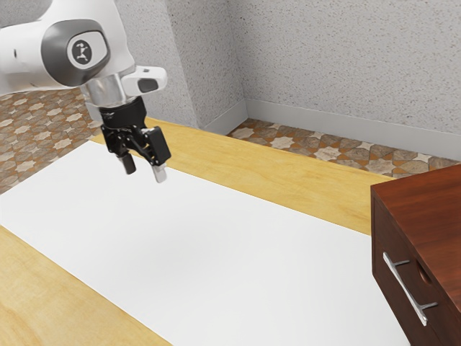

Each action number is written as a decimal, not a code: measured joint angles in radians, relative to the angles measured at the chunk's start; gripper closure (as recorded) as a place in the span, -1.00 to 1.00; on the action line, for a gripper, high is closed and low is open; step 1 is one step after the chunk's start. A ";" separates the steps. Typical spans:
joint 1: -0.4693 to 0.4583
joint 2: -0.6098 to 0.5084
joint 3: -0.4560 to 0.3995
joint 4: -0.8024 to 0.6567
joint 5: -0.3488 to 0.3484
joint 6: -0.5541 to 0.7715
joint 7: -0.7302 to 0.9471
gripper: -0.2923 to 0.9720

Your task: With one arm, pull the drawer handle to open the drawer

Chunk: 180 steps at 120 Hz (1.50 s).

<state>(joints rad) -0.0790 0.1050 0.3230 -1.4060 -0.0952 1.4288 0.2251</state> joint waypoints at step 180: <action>-0.196 0.055 -0.392 0.069 0.043 0.064 -1.275 -0.54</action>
<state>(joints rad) -0.2746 0.1603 -0.0691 -1.3371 -0.0518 1.4929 -1.0499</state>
